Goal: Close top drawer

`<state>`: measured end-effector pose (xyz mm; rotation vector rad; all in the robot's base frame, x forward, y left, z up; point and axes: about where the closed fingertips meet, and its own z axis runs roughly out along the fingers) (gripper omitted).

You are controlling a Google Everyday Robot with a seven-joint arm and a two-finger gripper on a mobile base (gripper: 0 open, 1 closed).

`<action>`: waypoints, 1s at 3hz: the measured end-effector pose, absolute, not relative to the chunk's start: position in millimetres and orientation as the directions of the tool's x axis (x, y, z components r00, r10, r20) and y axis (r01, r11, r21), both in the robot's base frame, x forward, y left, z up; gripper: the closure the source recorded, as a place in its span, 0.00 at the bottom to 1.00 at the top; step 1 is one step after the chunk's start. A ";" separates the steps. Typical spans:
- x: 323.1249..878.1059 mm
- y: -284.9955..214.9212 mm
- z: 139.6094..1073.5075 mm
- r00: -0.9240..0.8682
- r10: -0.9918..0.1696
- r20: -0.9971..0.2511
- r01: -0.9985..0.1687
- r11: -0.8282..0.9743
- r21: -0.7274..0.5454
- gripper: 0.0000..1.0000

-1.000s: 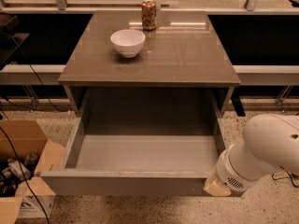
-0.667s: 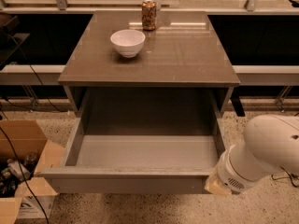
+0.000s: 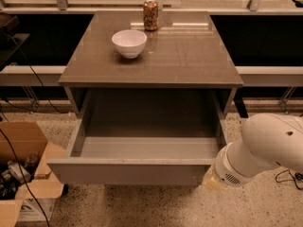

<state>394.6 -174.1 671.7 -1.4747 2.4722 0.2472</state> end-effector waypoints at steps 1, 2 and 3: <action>393.9 -176.3 667.0 -0.478 -0.832 -0.282 -0.867 0.498 0.002 1.00; 414.4 -164.5 656.7 -0.468 -0.818 -0.334 -0.859 0.510 -0.046 1.00; 430.7 -158.7 655.1 -0.454 -0.809 -0.373 -0.854 0.515 -0.076 1.00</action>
Offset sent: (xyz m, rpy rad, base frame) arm 0.0820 0.0301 -0.0174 0.0722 -0.2951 -0.0935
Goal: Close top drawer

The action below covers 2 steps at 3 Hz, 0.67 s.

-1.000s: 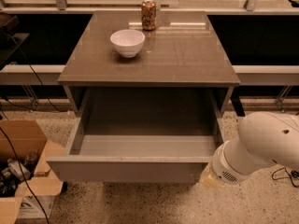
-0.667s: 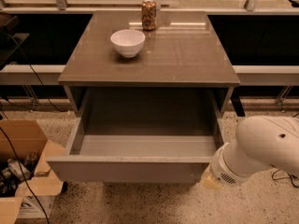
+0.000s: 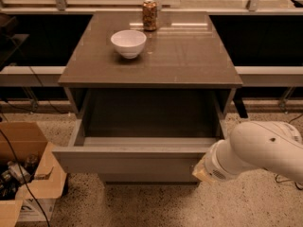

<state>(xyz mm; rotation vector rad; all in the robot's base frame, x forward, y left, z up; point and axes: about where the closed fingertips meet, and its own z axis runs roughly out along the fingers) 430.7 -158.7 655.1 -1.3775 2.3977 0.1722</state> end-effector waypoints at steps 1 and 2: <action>468.1 -147.1 651.6 -0.433 -0.784 -0.445 -0.841 0.530 -0.114 1.00; 481.4 -143.7 650.1 -0.423 -0.774 -0.471 -0.836 0.534 -0.128 0.84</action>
Offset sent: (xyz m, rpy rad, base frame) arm 0.1707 0.0399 -0.0068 0.2032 -0.2970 -0.0431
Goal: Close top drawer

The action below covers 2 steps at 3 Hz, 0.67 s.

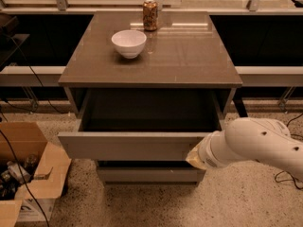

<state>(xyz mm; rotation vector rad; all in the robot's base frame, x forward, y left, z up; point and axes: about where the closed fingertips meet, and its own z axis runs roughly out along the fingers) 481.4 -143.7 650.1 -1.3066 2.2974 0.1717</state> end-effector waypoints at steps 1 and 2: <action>526.8 -134.2 651.0 -0.392 -0.749 -0.534 -0.823 0.546 -0.161 0.60; 544.2 -130.4 652.1 -0.377 -0.740 -0.557 -0.818 0.548 -0.175 0.37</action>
Offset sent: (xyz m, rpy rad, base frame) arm 0.1460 0.0317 0.0111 0.1270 -0.2216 0.0035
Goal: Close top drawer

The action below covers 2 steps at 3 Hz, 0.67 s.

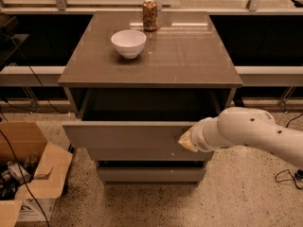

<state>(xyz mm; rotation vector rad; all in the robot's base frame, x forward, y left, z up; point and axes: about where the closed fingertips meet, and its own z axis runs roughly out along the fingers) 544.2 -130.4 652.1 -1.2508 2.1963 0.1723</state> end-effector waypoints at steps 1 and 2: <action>575.3 -121.9 656.8 -0.341 -0.734 -0.587 -0.815 0.542 -0.205 0.14; 584.9 -119.3 660.0 -0.325 -0.732 -0.599 -0.813 0.540 -0.219 0.00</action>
Offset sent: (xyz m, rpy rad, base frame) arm 0.0770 0.0170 0.0220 0.0509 -0.1537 0.0278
